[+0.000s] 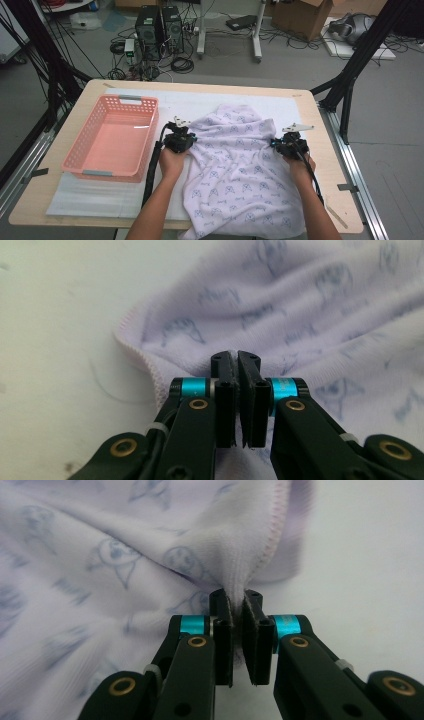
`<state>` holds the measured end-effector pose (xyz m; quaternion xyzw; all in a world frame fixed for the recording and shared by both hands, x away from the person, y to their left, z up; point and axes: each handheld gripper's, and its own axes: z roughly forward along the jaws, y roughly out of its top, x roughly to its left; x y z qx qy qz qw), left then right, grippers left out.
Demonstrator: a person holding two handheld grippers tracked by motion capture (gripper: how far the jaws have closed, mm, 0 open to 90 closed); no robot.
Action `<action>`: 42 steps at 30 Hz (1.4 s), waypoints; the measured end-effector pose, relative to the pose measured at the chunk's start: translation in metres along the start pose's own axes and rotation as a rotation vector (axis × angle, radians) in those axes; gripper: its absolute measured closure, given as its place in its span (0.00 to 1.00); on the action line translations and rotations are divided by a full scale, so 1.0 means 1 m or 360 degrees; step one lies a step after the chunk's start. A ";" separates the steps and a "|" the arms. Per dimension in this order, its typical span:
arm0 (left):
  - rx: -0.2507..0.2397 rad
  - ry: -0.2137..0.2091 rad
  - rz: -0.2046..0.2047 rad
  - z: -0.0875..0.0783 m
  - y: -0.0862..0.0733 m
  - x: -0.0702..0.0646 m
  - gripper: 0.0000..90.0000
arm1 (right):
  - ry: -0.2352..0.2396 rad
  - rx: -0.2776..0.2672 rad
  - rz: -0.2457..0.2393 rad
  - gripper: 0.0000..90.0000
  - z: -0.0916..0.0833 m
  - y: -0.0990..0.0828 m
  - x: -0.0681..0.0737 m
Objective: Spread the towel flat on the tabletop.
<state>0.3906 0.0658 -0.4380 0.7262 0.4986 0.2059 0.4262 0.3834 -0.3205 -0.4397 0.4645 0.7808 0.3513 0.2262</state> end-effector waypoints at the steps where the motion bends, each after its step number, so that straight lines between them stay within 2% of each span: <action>1: -0.0053 -0.0011 -0.0013 -0.001 0.002 0.000 0.95 | -0.0060 -0.0049 0.0001 0.94 -0.001 0.002 -0.002; 3: -0.0119 -0.0047 0.0002 0.000 0.002 -0.004 0.95 | -0.0207 -0.0112 -0.0044 0.94 -0.001 0.005 -0.003; 4: -0.0132 -0.0047 0.0007 0.001 0.002 -0.006 0.91 | -0.0290 -0.0126 -0.0067 0.94 0.000 0.007 -0.001; 5: -0.0132 -0.0059 -0.0029 0.002 0.002 -0.006 0.79 | -0.0352 -0.0140 -0.0081 0.93 0.001 0.009 -0.001; 6: -0.0118 -0.0092 -0.0070 0.001 0.002 -0.004 0.68 | -0.0376 -0.0147 -0.0052 0.91 0.002 0.010 -0.002; 8: -0.0107 -0.0135 -0.0069 -0.003 0.001 -0.002 0.56 | -0.0306 -0.0167 0.0087 0.82 0.003 0.009 -0.008; 10: -0.0114 -0.0144 -0.0040 -0.009 -0.001 -0.002 0.53 | -0.0246 -0.0175 0.0187 0.71 -0.002 0.007 -0.013; 11: -0.0120 -0.0138 -0.0028 -0.013 -0.003 -0.001 0.50 | -0.0199 -0.0195 0.0213 0.69 -0.006 0.007 -0.015; 12: -0.0130 -0.0146 -0.0031 -0.017 -0.005 0.000 0.49 | -0.0193 -0.0219 0.0223 0.65 -0.011 0.006 -0.017; 14: -0.0115 -0.0187 -0.0034 -0.025 -0.010 0.001 0.48 | -0.0122 -0.0274 0.0260 0.63 -0.022 0.004 -0.022; 16: -0.0076 -0.0222 -0.0025 -0.031 -0.017 0.001 0.48 | -0.0076 -0.0293 0.0285 0.64 -0.033 0.002 -0.026; 17: -0.0010 -0.0251 -0.0014 -0.032 -0.019 -0.001 0.47 | -0.0052 -0.0285 0.0273 0.66 -0.037 0.000 -0.028; 19: 0.0025 -0.0258 0.0029 -0.034 -0.027 -0.006 0.47 | -0.0053 -0.0208 0.0222 0.69 -0.042 -0.005 -0.029; 20: 0.0073 -0.0280 0.0025 -0.033 -0.029 -0.008 0.48 | -0.0046 -0.0177 0.0211 0.70 -0.043 -0.008 -0.030; 22: 0.0204 -0.0297 0.0068 -0.030 -0.033 -0.013 0.48 | -0.0027 -0.0174 0.0232 0.69 -0.046 -0.015 -0.031; 23: 0.0184 -0.0274 0.0113 -0.030 -0.035 -0.017 0.46 | -0.0022 -0.0180 0.0237 0.69 -0.048 -0.018 -0.030; 25: 0.0183 -0.0226 0.0164 -0.031 -0.036 -0.023 0.49 | -0.0009 -0.0178 0.0244 0.69 -0.049 -0.023 -0.028; 26: 0.0172 -0.0156 0.0244 -0.032 -0.038 -0.027 0.55 | -0.0005 -0.0177 0.0242 0.69 -0.050 -0.025 -0.027; 27: 0.0138 -0.0135 0.0282 -0.033 -0.041 -0.028 0.67 | 0.0009 -0.0175 0.0239 0.69 -0.051 -0.027 -0.026; 28: 0.0130 -0.0144 0.0258 -0.034 -0.042 -0.026 0.81 | 0.0031 -0.0170 0.0241 0.69 -0.052 -0.029 -0.024; 29: 0.0125 -0.0147 0.0230 -0.034 -0.041 -0.025 0.88 | 0.0049 -0.0169 0.0235 0.69 -0.053 -0.031 -0.022; 30: 0.0127 -0.0088 0.0252 -0.033 -0.038 -0.023 0.93 | 0.0072 -0.0162 0.0221 0.69 -0.054 -0.033 -0.020; 31: 0.0116 -0.0037 0.0252 -0.033 -0.036 -0.020 0.94 | 0.0108 -0.0149 0.0210 0.69 -0.054 -0.035 -0.017; 34: 0.0025 0.0038 0.0121 -0.033 -0.027 -0.001 0.94 | 0.0152 -0.0095 0.0189 0.66 -0.055 -0.042 -0.011; 37: 0.0028 0.0081 0.0098 -0.028 -0.023 0.009 0.94 | 0.0179 -0.0071 0.0170 0.63 -0.054 -0.048 -0.006; 41: 0.0007 0.0049 0.0055 -0.027 -0.025 0.009 0.90 | 0.0189 -0.0029 0.0184 0.66 -0.047 -0.049 0.000; 42: 0.0000 0.0024 0.0044 -0.028 -0.026 0.009 0.85 | 0.0182 -0.0002 0.0178 0.71 -0.043 -0.049 0.002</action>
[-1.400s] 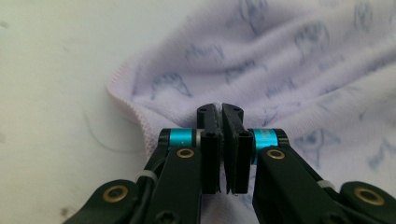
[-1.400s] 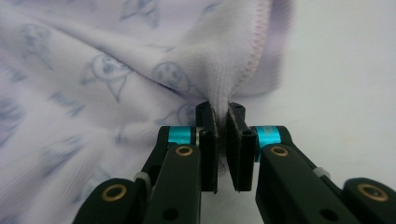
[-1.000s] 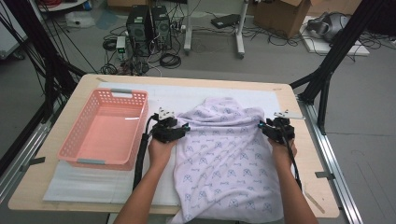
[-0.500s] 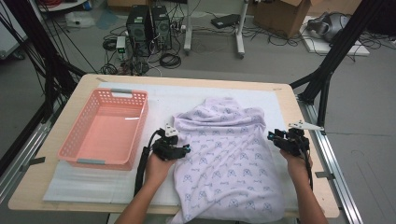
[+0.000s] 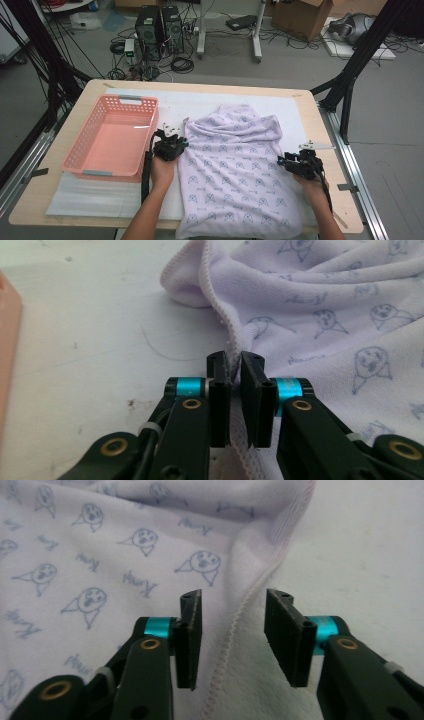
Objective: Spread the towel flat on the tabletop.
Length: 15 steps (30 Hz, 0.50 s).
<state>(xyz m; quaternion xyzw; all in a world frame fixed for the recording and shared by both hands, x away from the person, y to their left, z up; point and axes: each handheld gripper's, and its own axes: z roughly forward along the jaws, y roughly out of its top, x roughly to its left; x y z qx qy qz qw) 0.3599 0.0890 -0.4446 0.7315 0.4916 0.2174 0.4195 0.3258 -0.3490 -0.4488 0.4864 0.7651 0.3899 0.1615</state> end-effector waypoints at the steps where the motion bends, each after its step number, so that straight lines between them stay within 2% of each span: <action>1: -0.0002 -0.0016 -0.0008 -0.001 -0.001 0.000 0.78 | -0.0066 0.0007 -0.0044 0.81 0.002 0.000 0.003; 3: -0.0002 -0.0045 -0.0047 -0.005 -0.004 -0.001 0.66 | -0.0095 0.0025 -0.0061 0.97 0.002 0.002 0.002; 4: 0.0023 -0.0064 -0.0039 -0.006 -0.004 -0.001 0.63 | -0.0244 0.0029 -0.0095 0.97 0.001 0.003 0.003; 5: 0.0041 -0.0087 -0.0030 -0.008 -0.005 -0.002 0.60 | -0.0327 0.0029 -0.0107 0.97 0.000 0.003 0.002; 6: 0.0020 -0.0109 -0.0030 -0.011 -0.008 -0.004 0.56 | -0.0343 0.0005 -0.0057 0.97 0.000 0.001 -0.002; 7: 0.0003 -0.0136 -0.0032 -0.015 -0.009 -0.005 0.56 | -0.0296 -0.0019 0.0040 0.96 -0.001 0.000 -0.006; 8: -0.0021 -0.0181 -0.0041 -0.019 -0.012 -0.006 0.55 | -0.0281 -0.0033 0.0063 0.88 -0.002 -0.001 -0.007; 9: -0.0026 -0.0228 -0.0047 -0.024 -0.015 -0.008 0.54 | -0.0288 -0.0041 0.0052 0.81 -0.003 -0.002 -0.006; 11: -0.0021 -0.0292 -0.0045 -0.033 -0.022 -0.012 0.52 | -0.0255 -0.0078 0.0048 0.77 -0.010 -0.005 -0.004; 14: 0.0036 -0.0356 -0.0056 -0.044 -0.035 -0.015 0.50 | -0.0171 -0.0124 0.0061 0.70 -0.022 -0.012 0.000; 15: 0.0045 -0.0380 -0.0067 -0.051 -0.041 -0.017 0.49 | -0.0118 -0.0136 0.0063 0.69 -0.028 -0.017 0.002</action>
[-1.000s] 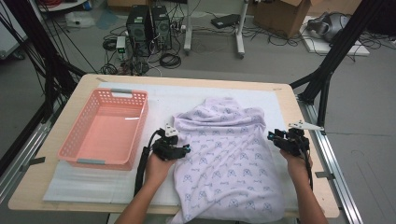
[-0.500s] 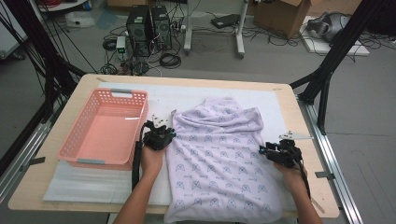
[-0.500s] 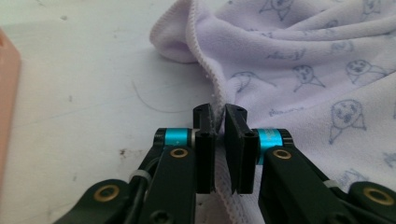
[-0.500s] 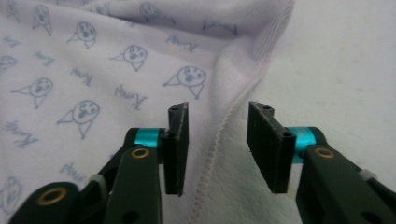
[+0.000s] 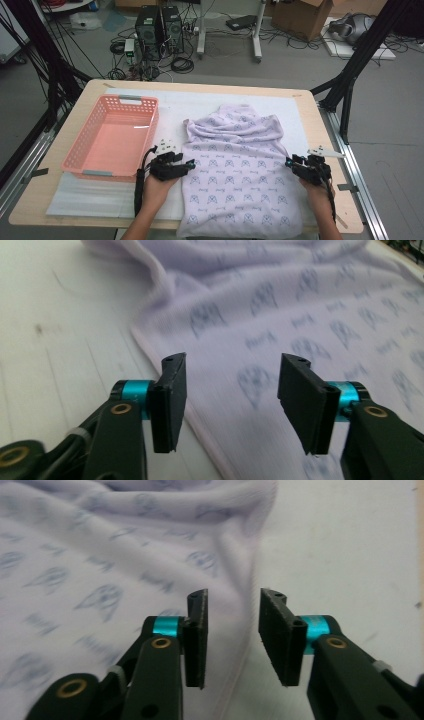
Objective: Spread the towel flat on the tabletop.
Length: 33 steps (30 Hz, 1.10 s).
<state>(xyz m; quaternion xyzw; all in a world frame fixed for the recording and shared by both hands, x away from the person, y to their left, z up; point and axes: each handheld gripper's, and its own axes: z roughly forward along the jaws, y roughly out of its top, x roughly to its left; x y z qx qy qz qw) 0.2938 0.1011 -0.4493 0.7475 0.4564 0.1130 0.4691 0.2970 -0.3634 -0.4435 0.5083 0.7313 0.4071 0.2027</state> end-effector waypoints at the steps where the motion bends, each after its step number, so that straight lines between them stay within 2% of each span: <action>1: 0.0011 -0.0018 -0.0012 -0.005 -0.005 -0.002 0.49 | 0.0018 -0.0001 0.0001 0.68 -0.007 -0.006 0.002; 4: 0.0048 -0.0109 -0.0048 -0.015 -0.018 -0.009 0.49 | 0.0062 -0.0003 0.0004 0.65 -0.021 -0.020 0.006; 6: 0.0055 -0.0114 -0.0010 -0.017 -0.024 -0.017 0.50 | 0.0070 0.0015 -0.0022 0.64 -0.028 -0.026 0.008; 7: 0.0079 -0.0121 0.0011 -0.018 -0.025 -0.021 0.54 | 0.0072 0.0023 -0.0027 0.63 -0.030 -0.027 0.009; 8: 0.0088 -0.0091 0.0054 -0.018 -0.026 -0.026 0.59 | 0.0076 0.0031 -0.0027 0.63 -0.033 -0.028 0.010; 9: 0.0107 -0.0046 0.0107 -0.019 -0.027 -0.030 0.70 | 0.0086 0.0028 -0.0024 0.63 -0.036 -0.029 0.011; 10: 0.0112 -0.0006 0.0167 -0.020 -0.028 -0.033 0.85 | 0.0098 0.0025 -0.0029 0.63 -0.037 -0.030 0.013; 11: 0.0120 -0.0002 0.0147 -0.020 -0.027 -0.031 0.95 | 0.0096 0.0039 -0.0044 0.63 -0.038 -0.032 0.015; 13: 0.0079 0.0091 0.0142 -0.027 -0.026 -0.026 0.96 | 0.0110 0.0055 -0.0073 0.63 -0.038 -0.036 0.017; 15: 0.0031 0.0108 0.0087 -0.033 -0.024 -0.019 0.96 | 0.0124 0.0069 -0.0069 0.63 -0.038 -0.038 0.019; 17: -0.0001 0.0156 0.0092 -0.038 -0.023 -0.014 0.96 | 0.0152 0.0085 -0.0044 0.59 -0.036 -0.039 0.022; 19: -0.0025 0.0153 0.0047 -0.038 -0.025 -0.011 0.94 | 0.0157 0.0088 -0.0068 0.59 -0.034 -0.039 0.026; 21: -0.0028 0.0121 -0.0009 -0.037 -0.027 -0.007 0.75 | 0.0155 0.0111 -0.0114 0.60 -0.032 -0.039 0.033; 22: -0.0024 0.0113 -0.0022 -0.037 -0.028 -0.006 0.67 | 0.0137 0.0116 -0.0165 0.63 -0.031 -0.038 0.038; 23: -0.0027 0.0113 -0.0030 -0.037 -0.029 -0.006 0.61 | 0.0151 0.0117 -0.0173 0.71 -0.031 -0.038 0.039; 24: -0.0032 0.0088 -0.0027 -0.038 -0.030 -0.006 0.58 | 0.0180 0.0128 -0.0182 0.89 -0.030 -0.038 0.041; 25: -0.0040 0.0080 -0.0024 -0.038 -0.030 -0.006 0.57 | 0.0206 0.0129 -0.0202 0.94 -0.031 -0.038 0.043; 26: -0.0048 0.0072 -0.0023 -0.039 -0.031 -0.007 0.56 | 0.0182 0.0141 -0.0228 0.96 -0.031 -0.037 0.043; 27: -0.0060 0.0063 -0.0017 -0.040 -0.031 -0.007 0.54 | 0.0127 0.0152 -0.0248 0.96 -0.033 -0.036 0.044; 28: -0.0069 0.0056 -0.0019 -0.042 -0.031 -0.007 0.54 | 0.0007 0.0154 -0.0296 0.96 -0.035 -0.035 0.043; 29: -0.0075 0.0047 -0.0025 -0.044 -0.031 -0.008 0.54 | -0.0087 0.0149 -0.0290 0.96 -0.039 -0.035 0.040; 30: -0.0072 0.0033 -0.0017 -0.044 -0.031 -0.008 0.54 | -0.0132 0.0142 -0.0249 0.96 -0.042 -0.036 0.035; 32: -0.0064 0.0003 -0.0017 -0.044 -0.033 -0.009 0.54 | -0.0155 0.0151 -0.0177 0.95 -0.045 -0.040 0.027; 33: -0.0045 -0.0031 -0.0018 -0.044 -0.034 -0.010 0.55 | -0.0130 0.0135 -0.0140 0.91 -0.046 -0.041 0.025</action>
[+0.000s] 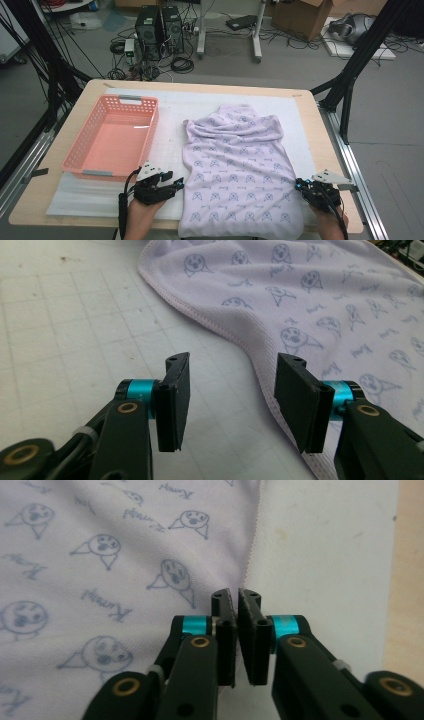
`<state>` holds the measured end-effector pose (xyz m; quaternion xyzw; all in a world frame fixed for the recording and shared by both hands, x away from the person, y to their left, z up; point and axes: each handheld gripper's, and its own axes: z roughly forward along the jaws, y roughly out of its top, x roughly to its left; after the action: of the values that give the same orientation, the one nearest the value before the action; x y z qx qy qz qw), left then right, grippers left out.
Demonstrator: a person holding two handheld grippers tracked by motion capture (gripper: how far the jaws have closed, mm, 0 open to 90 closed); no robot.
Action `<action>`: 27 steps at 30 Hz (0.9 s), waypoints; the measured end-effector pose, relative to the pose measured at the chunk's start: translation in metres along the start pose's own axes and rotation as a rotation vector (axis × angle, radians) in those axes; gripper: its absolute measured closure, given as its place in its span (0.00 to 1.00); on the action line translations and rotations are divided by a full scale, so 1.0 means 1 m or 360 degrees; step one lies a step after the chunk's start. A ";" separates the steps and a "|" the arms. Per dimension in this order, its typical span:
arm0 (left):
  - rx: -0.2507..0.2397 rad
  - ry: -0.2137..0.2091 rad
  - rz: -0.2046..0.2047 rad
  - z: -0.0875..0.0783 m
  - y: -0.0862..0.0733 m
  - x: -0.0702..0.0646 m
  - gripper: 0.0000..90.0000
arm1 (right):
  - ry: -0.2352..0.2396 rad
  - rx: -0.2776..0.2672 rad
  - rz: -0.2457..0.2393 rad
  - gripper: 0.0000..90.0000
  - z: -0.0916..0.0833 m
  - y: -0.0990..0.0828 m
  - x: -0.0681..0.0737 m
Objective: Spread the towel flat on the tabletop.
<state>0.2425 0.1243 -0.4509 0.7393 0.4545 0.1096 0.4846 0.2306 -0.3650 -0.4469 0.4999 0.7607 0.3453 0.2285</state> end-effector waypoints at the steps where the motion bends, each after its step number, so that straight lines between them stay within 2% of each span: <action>1: 0.0019 -0.0020 -0.0005 0.002 -0.001 -0.002 0.56 | 0.0034 -0.0014 0.0014 0.85 -0.001 -0.001 0.000; 4: 0.0094 -0.0121 0.0004 0.010 -0.003 -0.008 0.60 | 0.0055 -0.0042 0.0014 0.75 -0.004 -0.001 0.002; 6: 0.0114 -0.0111 0.0071 0.013 -0.003 -0.016 0.62 | 0.0070 -0.0060 0.0045 0.74 -0.008 -0.002 -0.001; 7: 0.0131 -0.0139 0.0070 0.015 -0.003 -0.019 0.65 | 0.0072 -0.0068 0.0049 0.74 -0.009 -0.003 -0.002; 8: 0.0130 -0.0080 0.0140 0.016 -0.004 -0.024 0.68 | 0.0079 -0.0069 0.0058 0.73 -0.009 -0.004 -0.003; 9: 0.0148 -0.0013 0.0230 0.016 -0.004 -0.029 0.78 | 0.0083 -0.0067 0.0065 0.73 -0.009 -0.005 -0.004; 10: 0.0153 0.0008 0.0255 0.017 -0.003 -0.031 0.93 | 0.0085 -0.0063 0.0065 0.72 -0.008 -0.006 -0.004; 11: 0.0165 0.0017 0.0221 0.016 -0.003 -0.031 0.95 | 0.0104 -0.0062 0.0073 0.71 -0.008 -0.006 -0.004; 13: 0.0174 0.0079 0.0218 0.009 -0.003 -0.029 0.96 | 0.0151 -0.0058 0.0093 0.69 -0.006 -0.007 -0.004; 15: 0.0148 0.0102 0.0179 -0.003 -0.004 -0.022 0.96 | 0.0202 -0.0043 0.0100 0.67 -0.006 -0.008 -0.001; 18: 0.0104 0.0163 0.0160 -0.021 -0.005 -0.013 0.96 | 0.0260 -0.0022 0.0075 0.66 -0.007 -0.009 0.006; 19: 0.0098 0.0146 0.0142 -0.024 -0.007 -0.011 0.96 | 0.0304 -0.0019 0.0065 0.65 -0.006 -0.010 0.008; 22: 0.0115 0.0063 0.0118 -0.023 -0.016 -0.009 0.94 | 0.0334 -0.0019 -0.0003 0.67 -0.005 -0.010 0.018; 23: 0.0120 0.0055 0.0110 -0.021 -0.018 -0.010 0.91 | 0.0327 -0.0021 -0.0023 0.71 -0.005 -0.010 0.021; 24: 0.0118 0.0046 0.0089 -0.018 -0.019 -0.012 0.84 | 0.0299 -0.0027 -0.0049 0.83 -0.005 -0.010 0.024; 25: 0.0112 0.0044 0.0105 -0.018 -0.020 -0.013 0.82 | 0.0302 -0.0015 -0.0078 0.96 -0.006 -0.010 0.027; 26: 0.0121 0.0032 0.0103 -0.018 -0.020 -0.014 0.85 | 0.0317 0.0012 -0.0096 0.97 -0.008 -0.010 0.029; 27: 0.0127 0.0035 0.0120 -0.020 -0.020 -0.016 0.90 | 0.0294 0.0036 -0.0132 0.97 -0.011 -0.009 0.031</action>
<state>0.2099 0.1271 -0.4528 0.7735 0.4357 0.1176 0.4451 0.2053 -0.3424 -0.4468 0.4365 0.8024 0.3715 0.1661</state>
